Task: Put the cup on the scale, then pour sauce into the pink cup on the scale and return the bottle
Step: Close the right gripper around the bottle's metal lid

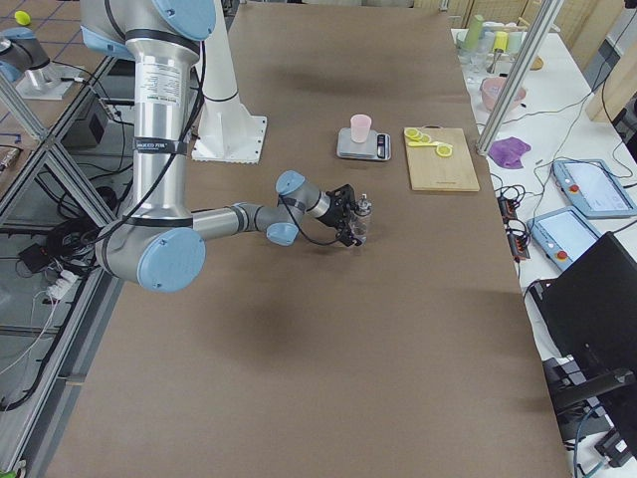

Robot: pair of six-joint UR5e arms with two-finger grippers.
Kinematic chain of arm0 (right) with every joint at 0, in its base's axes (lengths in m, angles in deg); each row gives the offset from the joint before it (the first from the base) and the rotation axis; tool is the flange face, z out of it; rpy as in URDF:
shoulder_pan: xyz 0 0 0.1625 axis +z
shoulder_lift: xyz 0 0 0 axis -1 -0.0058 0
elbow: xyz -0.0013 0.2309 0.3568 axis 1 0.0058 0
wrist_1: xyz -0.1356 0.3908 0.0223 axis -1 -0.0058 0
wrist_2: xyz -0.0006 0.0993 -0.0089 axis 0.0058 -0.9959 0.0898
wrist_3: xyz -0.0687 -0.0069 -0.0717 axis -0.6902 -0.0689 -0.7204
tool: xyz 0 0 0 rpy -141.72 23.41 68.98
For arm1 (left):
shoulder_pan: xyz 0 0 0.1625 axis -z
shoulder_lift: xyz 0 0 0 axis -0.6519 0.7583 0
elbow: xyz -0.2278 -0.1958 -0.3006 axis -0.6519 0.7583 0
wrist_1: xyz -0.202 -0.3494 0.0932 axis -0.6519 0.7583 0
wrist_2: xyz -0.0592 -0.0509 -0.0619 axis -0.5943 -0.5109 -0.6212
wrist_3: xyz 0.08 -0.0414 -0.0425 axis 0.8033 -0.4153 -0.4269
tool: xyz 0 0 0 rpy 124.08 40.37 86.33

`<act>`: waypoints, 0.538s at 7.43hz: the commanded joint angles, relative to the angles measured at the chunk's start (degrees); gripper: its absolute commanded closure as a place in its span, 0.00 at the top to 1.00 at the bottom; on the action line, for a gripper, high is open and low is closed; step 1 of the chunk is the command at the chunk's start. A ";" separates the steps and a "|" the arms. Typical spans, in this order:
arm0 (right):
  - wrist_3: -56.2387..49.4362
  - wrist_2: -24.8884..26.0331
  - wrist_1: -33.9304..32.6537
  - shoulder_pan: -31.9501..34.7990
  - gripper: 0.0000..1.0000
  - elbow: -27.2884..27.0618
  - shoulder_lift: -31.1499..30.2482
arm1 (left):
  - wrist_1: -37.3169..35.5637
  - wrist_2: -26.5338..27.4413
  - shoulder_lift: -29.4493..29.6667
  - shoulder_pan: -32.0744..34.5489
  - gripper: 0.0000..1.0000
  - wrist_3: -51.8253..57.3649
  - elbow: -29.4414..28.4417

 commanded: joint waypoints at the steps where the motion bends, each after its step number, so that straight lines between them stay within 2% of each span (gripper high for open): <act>1: 0.00 0.04 -0.05 0.02 0.99 0.14 0.58 | 0.00 0.00 0.00 0.00 0.98 0.03 0.03; 2: 0.08 0.04 0.04 0.02 0.97 0.83 0.84 | 0.00 0.00 0.00 0.00 0.98 0.03 0.03; 3: 0.08 0.04 0.04 0.11 0.84 0.84 1.28 | 0.00 0.00 0.00 0.00 0.98 0.03 -0.06; 4: 0.08 -0.05 0.04 0.11 0.65 0.84 1.29 | 0.00 0.00 0.00 0.00 0.98 0.12 0.03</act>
